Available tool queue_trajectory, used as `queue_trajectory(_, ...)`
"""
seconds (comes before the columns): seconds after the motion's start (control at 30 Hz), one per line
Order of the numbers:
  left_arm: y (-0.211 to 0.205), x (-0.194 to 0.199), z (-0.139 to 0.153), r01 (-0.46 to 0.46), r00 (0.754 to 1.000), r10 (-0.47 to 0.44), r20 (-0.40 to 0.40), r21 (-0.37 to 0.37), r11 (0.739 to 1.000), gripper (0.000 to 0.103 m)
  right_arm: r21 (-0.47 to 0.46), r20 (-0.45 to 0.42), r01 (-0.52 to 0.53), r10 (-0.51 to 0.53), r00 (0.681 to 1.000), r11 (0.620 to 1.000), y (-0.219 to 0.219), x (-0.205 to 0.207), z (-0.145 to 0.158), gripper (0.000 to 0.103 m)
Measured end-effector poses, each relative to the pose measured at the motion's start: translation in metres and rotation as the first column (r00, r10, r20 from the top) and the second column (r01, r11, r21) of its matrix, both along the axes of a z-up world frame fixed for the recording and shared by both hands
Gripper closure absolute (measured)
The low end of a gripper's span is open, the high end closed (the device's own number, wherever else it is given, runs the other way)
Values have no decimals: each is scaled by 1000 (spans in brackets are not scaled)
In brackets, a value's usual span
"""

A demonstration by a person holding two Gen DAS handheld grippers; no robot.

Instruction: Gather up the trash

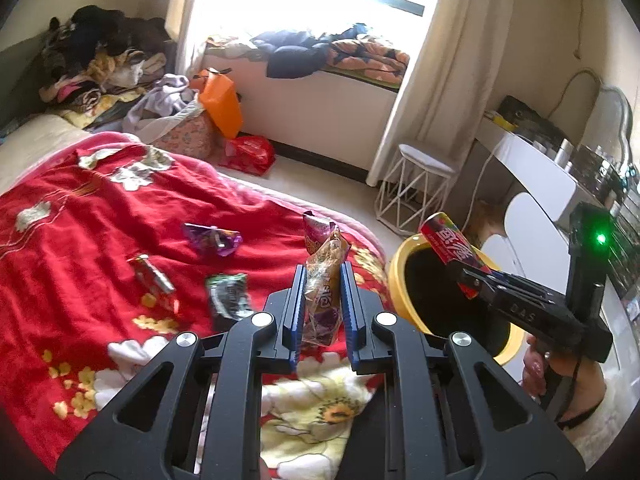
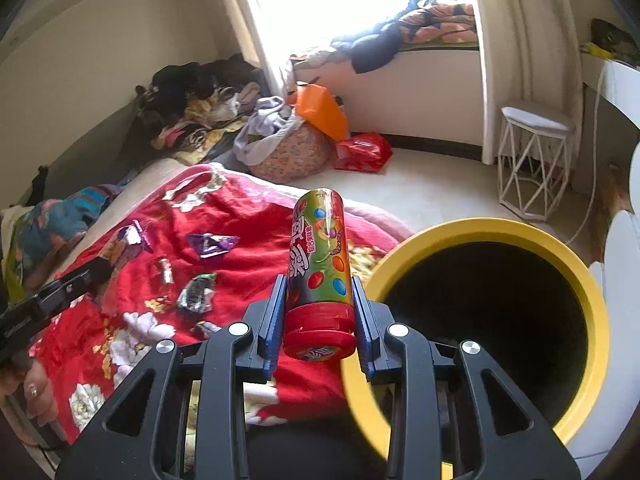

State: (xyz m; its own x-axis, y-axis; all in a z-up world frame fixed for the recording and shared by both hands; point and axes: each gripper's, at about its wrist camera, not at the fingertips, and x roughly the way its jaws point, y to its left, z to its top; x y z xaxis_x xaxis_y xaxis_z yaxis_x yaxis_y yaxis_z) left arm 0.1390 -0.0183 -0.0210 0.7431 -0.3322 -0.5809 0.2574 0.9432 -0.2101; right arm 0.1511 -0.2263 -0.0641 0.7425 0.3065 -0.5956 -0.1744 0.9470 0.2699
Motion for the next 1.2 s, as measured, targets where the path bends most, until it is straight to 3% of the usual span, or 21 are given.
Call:
queue_trajectory(0.97,-110,10,-15,206,978,-206,-16,31,978,91,14,-52,246,-245,968,969,-100,2,-28,74)
queue_trajectory(1.2,-138,20,-32,243,969,-240,-52,62,968,91,36,-85,292,-288,954,956,-125,2,-38,74)
